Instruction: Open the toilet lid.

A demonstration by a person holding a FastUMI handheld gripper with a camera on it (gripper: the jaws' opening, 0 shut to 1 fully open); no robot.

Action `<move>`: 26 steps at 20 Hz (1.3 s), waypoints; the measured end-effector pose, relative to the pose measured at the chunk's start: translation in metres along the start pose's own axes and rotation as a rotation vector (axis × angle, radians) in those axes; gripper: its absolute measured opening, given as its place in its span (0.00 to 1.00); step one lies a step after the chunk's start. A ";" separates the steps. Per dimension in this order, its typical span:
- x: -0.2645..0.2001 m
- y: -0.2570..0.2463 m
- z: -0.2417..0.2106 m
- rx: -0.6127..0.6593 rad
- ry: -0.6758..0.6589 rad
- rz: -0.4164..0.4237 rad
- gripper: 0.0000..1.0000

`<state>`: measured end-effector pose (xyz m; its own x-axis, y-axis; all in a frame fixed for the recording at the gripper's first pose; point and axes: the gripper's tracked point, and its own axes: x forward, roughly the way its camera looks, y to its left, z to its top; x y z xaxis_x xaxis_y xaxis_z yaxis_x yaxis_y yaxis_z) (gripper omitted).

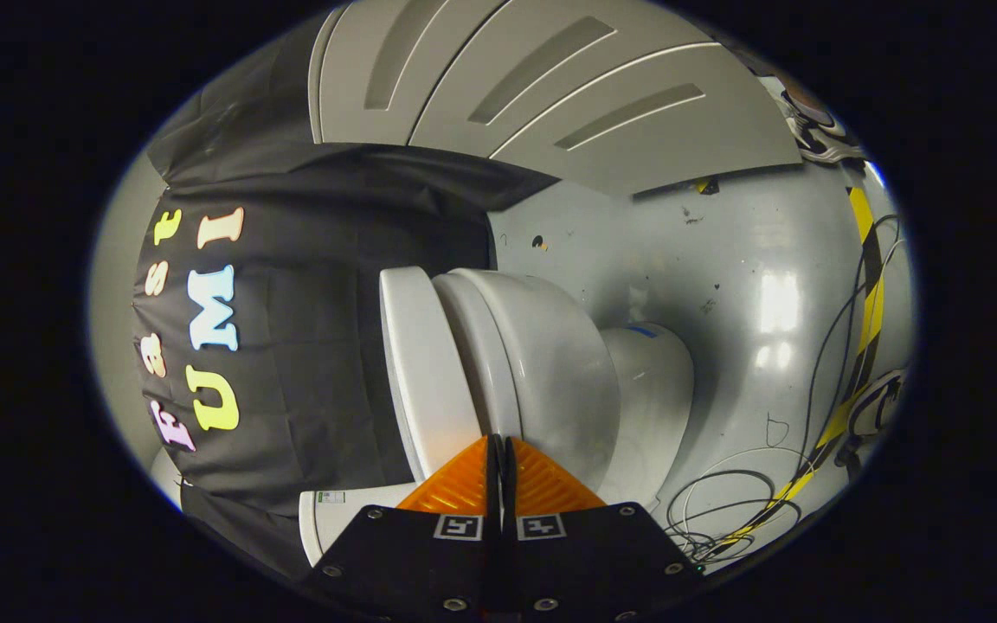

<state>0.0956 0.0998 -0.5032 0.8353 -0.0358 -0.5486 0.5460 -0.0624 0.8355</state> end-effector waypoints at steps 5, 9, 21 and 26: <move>-0.002 0.006 0.000 -0.111 0.012 -0.034 0.00; -0.006 0.012 0.001 -0.175 -0.002 -0.072 0.00; -0.036 0.066 -0.009 -0.332 -0.083 -0.101 0.00; -0.051 0.091 -0.021 -0.380 -0.110 -0.086 0.00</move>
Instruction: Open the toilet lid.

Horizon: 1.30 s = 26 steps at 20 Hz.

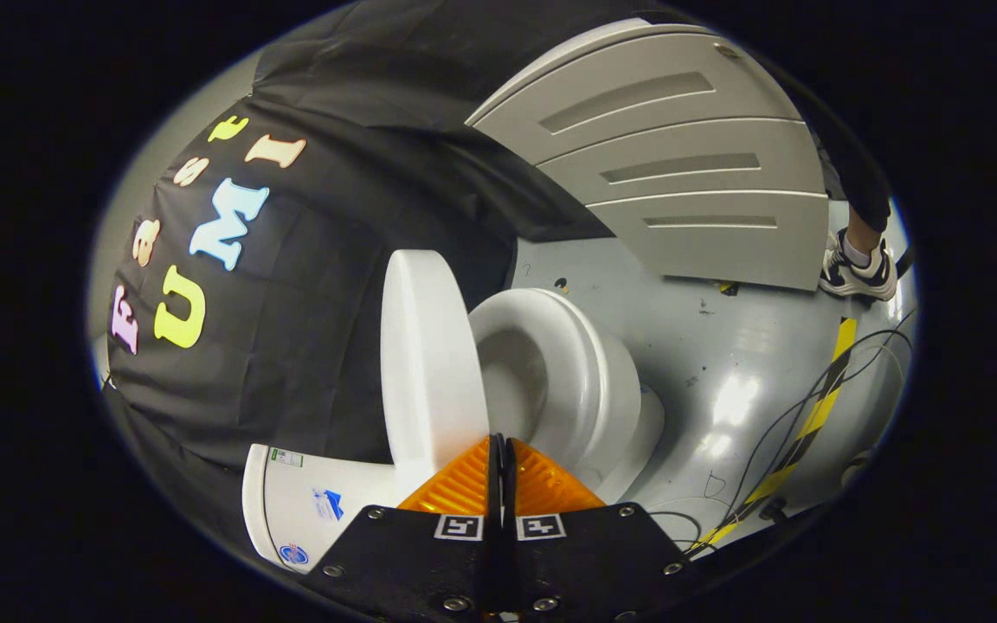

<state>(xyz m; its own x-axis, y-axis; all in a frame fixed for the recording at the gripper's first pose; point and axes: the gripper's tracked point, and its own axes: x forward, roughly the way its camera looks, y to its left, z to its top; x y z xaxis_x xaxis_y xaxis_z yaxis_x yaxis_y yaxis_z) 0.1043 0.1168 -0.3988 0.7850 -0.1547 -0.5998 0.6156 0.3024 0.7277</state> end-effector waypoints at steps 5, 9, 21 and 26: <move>-0.017 0.032 0.000 -0.109 -0.030 0.002 0.00; -0.030 0.051 -0.004 -0.236 -0.054 -0.009 0.00; -0.055 0.100 -0.016 -0.586 -0.098 -0.011 0.00; -0.064 0.118 -0.023 -0.704 -0.115 0.005 0.00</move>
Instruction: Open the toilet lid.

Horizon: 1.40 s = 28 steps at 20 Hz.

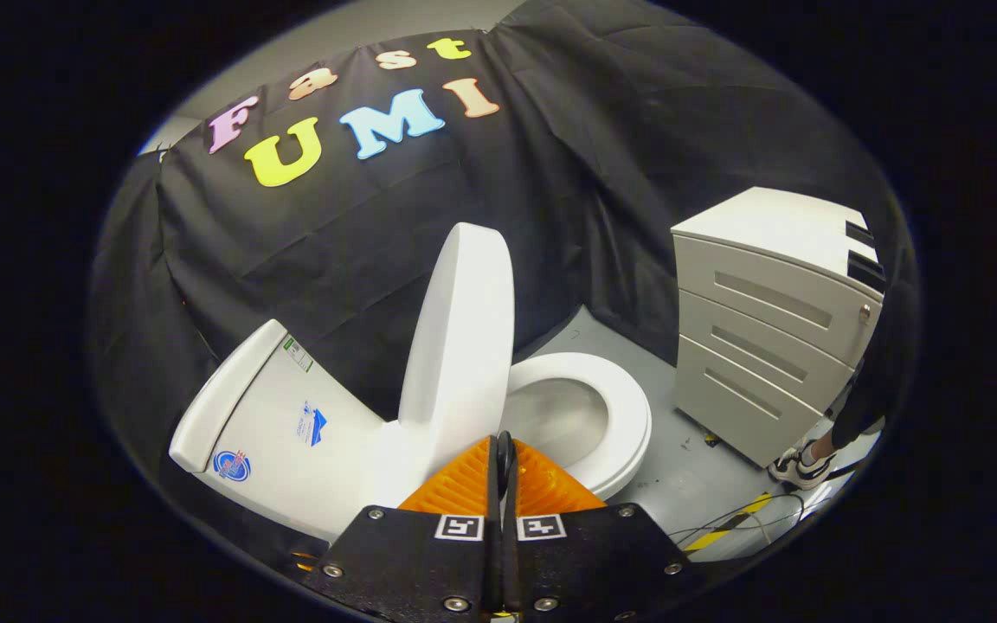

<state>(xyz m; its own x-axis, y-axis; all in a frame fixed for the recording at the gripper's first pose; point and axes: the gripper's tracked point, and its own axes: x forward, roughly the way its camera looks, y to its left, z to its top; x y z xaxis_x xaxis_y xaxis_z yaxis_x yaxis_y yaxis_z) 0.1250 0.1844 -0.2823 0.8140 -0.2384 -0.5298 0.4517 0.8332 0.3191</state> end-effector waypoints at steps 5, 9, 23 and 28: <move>-0.009 0.022 0.006 -0.140 -0.025 0.025 0.00; -0.015 0.040 0.011 -0.201 -0.053 0.052 0.00; -0.041 0.115 0.014 -0.442 -0.145 0.120 0.00; -0.043 0.138 0.011 -0.433 -0.165 0.165 0.00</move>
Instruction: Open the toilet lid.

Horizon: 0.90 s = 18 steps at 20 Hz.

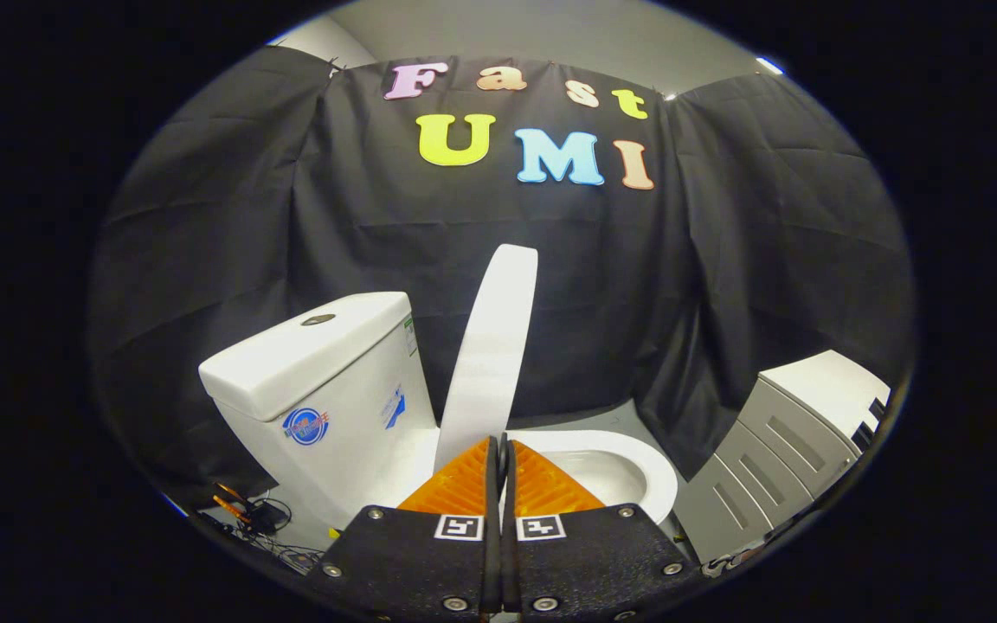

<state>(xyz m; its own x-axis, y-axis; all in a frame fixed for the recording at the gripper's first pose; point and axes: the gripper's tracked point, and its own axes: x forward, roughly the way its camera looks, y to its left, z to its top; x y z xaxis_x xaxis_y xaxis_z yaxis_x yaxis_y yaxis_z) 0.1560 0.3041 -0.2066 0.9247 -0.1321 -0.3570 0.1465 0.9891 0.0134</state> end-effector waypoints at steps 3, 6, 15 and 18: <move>0.001 0.016 0.006 -0.030 -0.015 0.021 0.00; -0.002 0.033 0.008 -0.066 -0.062 0.045 0.00; 0.003 0.074 0.011 -0.092 -0.095 0.127 0.00; 0.003 0.090 0.010 -0.128 -0.108 0.151 0.00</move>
<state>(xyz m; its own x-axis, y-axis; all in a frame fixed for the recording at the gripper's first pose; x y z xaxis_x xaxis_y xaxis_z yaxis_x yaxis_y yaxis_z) 0.1754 0.3925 -0.1968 0.9661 0.0183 -0.2577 -0.0353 0.9975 -0.0617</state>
